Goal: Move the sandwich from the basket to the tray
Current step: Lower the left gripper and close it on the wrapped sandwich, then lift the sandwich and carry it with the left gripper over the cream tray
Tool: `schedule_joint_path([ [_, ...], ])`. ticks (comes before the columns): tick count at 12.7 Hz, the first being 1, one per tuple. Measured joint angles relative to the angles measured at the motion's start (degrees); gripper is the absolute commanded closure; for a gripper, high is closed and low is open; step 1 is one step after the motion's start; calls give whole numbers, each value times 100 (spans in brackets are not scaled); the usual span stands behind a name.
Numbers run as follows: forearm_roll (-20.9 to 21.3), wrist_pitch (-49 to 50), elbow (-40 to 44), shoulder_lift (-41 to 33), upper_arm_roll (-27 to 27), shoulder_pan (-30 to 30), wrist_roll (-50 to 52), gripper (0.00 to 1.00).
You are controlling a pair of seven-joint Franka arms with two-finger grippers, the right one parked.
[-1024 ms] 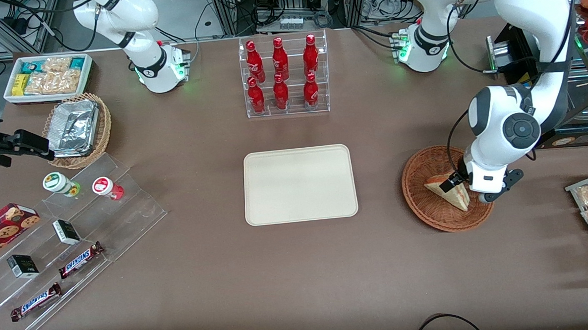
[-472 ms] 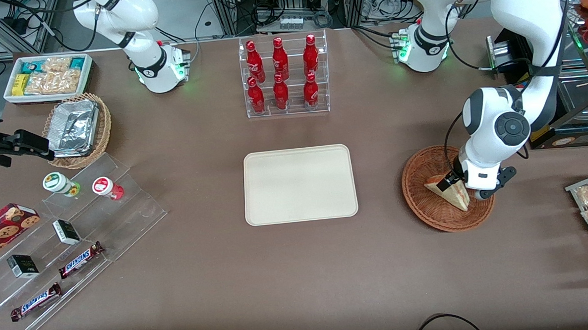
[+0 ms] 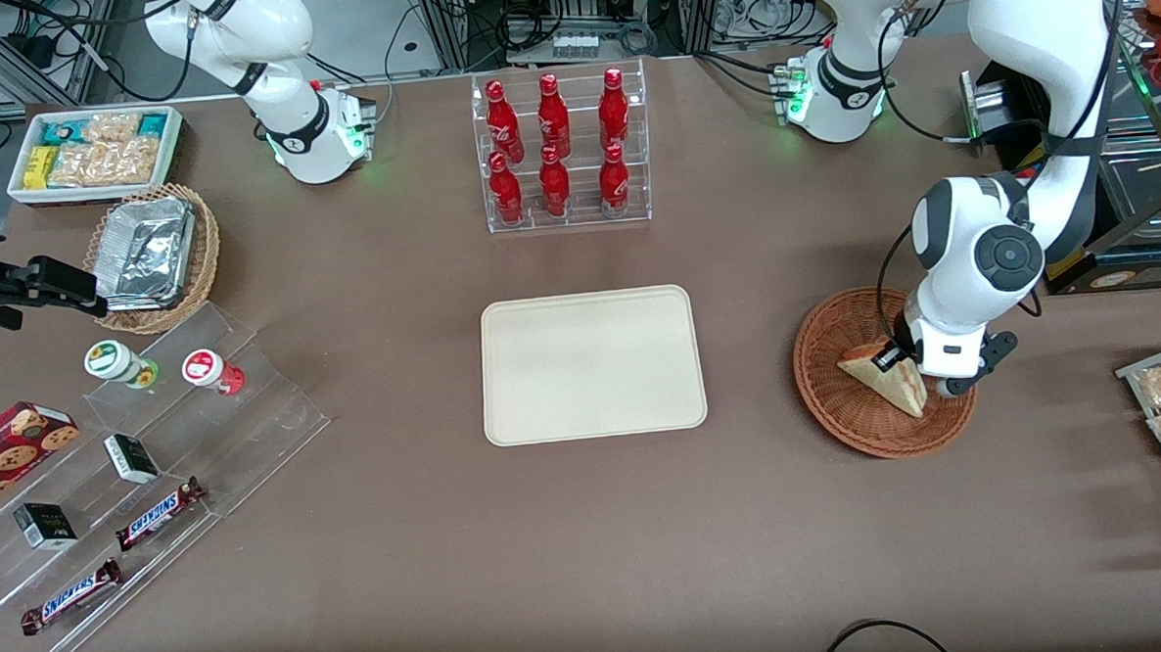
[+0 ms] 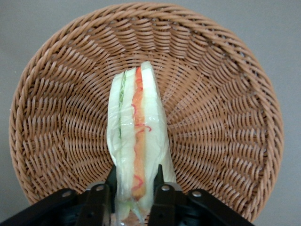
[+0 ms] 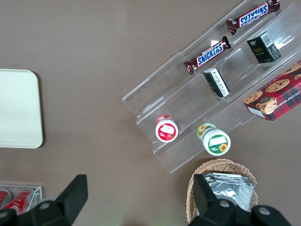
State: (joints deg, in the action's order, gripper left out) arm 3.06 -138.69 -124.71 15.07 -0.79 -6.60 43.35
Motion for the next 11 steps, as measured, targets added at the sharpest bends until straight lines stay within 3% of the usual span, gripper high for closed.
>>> schedule_joint_path([
  [2,7,394,252,-8,5,-9,-15,100],
  [6,21,2251,1434,-259,231,-33,-122,100],
  [9,21,3279,2367,-363,836,-59,-141,100],
  [11,21,3432,2646,-351,1376,-79,-126,100],
])
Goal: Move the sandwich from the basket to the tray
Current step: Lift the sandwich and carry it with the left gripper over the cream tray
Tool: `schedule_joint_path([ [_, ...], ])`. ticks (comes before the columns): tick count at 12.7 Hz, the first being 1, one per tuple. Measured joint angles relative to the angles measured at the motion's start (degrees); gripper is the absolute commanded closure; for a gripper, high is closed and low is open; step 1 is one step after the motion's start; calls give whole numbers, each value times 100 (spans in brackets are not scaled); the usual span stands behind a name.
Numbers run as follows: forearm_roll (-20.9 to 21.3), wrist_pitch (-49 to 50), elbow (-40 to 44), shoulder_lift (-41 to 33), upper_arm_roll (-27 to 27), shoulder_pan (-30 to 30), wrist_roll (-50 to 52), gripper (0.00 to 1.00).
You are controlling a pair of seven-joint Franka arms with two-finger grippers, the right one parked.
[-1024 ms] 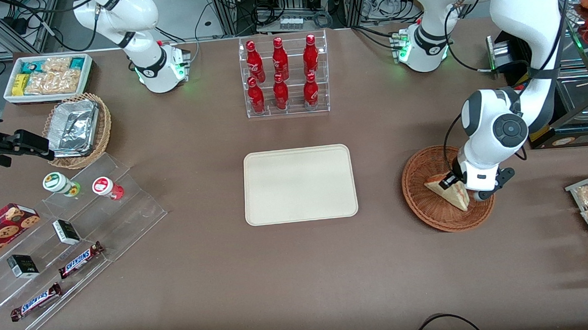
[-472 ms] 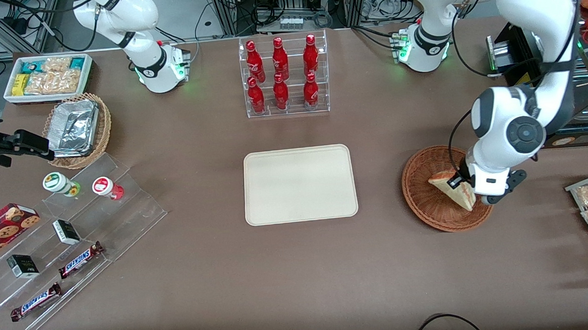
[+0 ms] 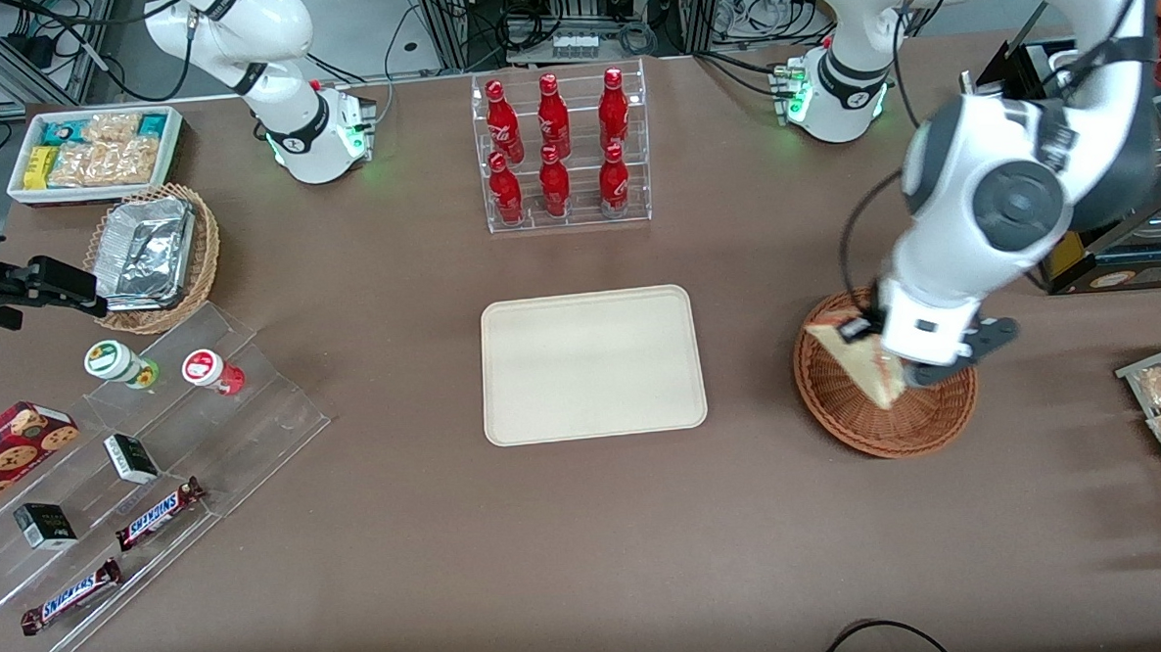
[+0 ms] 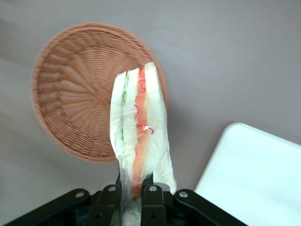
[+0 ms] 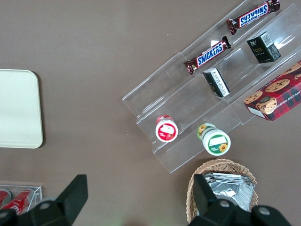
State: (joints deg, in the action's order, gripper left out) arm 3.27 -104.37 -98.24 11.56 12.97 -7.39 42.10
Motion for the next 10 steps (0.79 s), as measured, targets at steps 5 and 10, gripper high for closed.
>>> schedule_joint_path([
  [5,317,1,106,248,1333,-45,146,100],
  [10,907,-30,711,1218,1923,-590,796,100],
])
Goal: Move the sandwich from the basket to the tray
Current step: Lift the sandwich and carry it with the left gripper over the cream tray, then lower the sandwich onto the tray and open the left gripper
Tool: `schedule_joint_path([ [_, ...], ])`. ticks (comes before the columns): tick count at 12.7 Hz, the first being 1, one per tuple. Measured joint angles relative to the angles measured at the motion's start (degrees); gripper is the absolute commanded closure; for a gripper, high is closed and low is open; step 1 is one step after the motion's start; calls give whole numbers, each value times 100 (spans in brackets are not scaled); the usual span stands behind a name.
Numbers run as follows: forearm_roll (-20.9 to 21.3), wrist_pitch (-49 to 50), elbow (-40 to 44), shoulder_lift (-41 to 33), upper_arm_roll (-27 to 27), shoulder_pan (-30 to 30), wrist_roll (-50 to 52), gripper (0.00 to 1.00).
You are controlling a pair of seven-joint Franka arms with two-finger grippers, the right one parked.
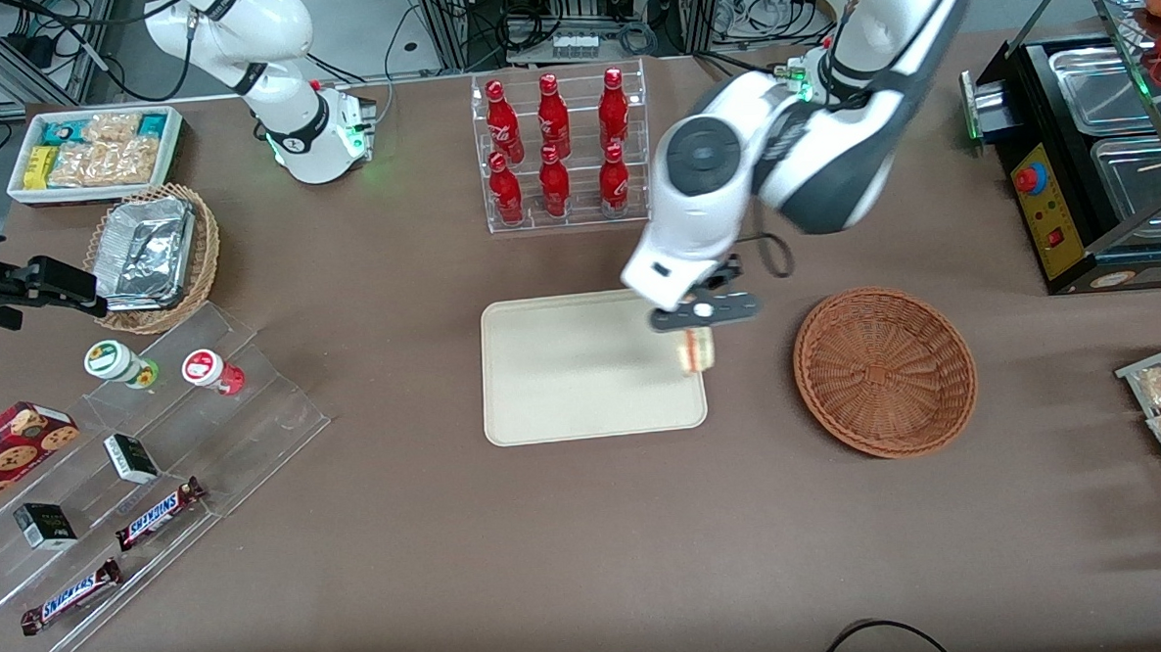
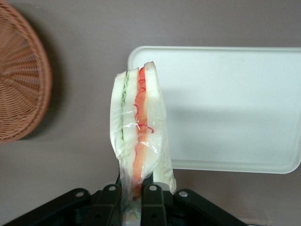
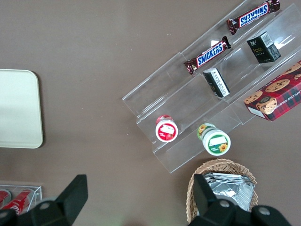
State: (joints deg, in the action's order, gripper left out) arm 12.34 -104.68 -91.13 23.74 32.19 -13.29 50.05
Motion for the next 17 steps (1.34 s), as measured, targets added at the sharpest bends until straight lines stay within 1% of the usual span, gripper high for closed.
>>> schedule_joint_path([
  [2,199,-14,340,504,4,-369,77,100],
  [5,782,-23,777,1248,4,-842,432,100],
  [6,887,-27,932,1461,4,-964,517,100],
  [9,974,-65,1231,1850,2,-1159,559,100],
  [12,1270,-268,1259,2091,-2,-1191,755,100],
  [15,1364,-507,1267,2286,-125,-1452,907,100],
  [16,1368,-545,1276,2321,-170,-1539,925,96],
  [17,1370,-572,1295,2340,-197,-1597,939,86],
])
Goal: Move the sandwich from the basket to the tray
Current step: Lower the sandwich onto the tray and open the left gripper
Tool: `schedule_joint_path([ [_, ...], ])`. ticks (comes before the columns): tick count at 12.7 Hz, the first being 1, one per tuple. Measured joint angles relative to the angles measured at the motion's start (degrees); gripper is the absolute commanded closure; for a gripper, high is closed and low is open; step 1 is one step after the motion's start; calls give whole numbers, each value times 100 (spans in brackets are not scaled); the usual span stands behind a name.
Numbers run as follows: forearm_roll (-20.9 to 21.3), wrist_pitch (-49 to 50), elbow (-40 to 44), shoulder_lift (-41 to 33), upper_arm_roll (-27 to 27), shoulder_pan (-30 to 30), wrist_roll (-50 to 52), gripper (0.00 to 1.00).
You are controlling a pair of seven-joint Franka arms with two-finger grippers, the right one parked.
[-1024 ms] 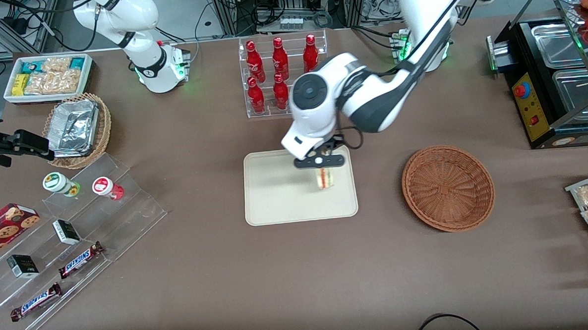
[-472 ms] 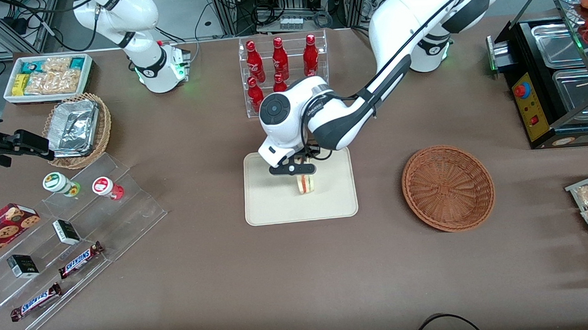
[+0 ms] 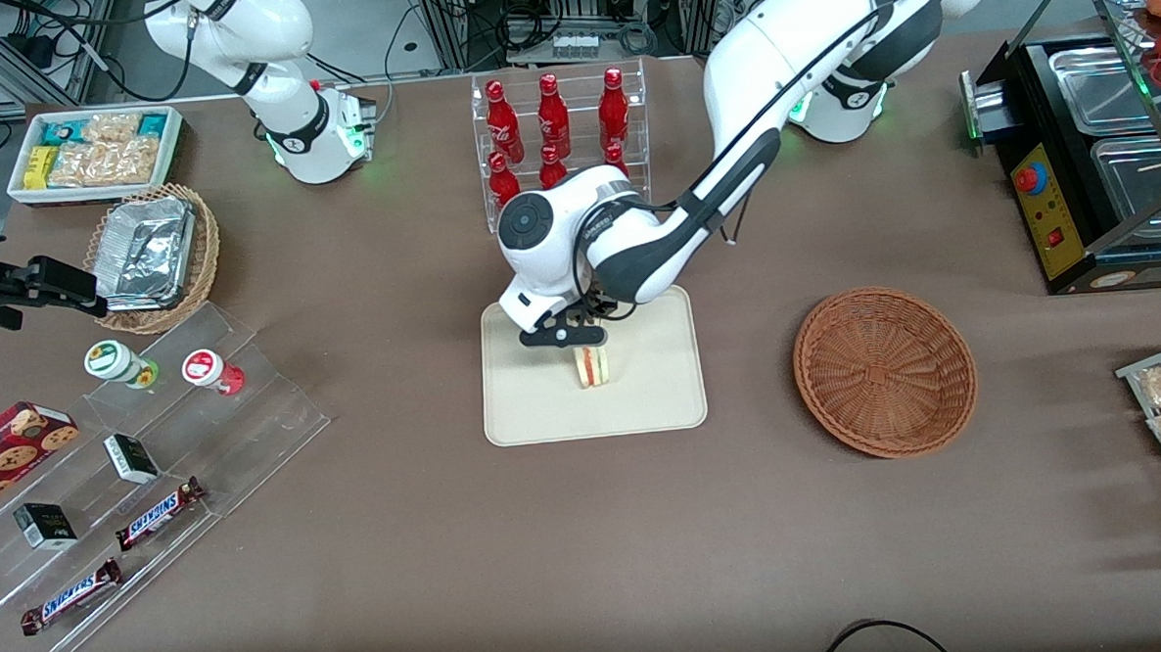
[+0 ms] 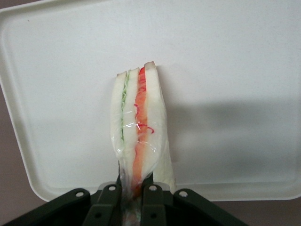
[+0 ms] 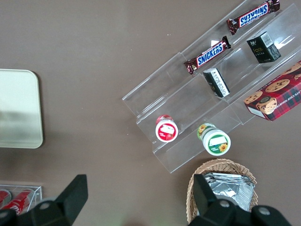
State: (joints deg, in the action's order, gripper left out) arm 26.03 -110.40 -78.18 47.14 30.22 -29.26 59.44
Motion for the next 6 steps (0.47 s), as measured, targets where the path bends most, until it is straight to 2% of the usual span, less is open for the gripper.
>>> schedule_joint_path([
  [1,1,-3,19,11,-21,-25,7,61],
  [2,8,-3,35,22,-43,-30,16,18],
  [3,22,-3,45,35,-75,-30,21,1],
  [6,37,-16,62,50,-124,-30,22,1],
])
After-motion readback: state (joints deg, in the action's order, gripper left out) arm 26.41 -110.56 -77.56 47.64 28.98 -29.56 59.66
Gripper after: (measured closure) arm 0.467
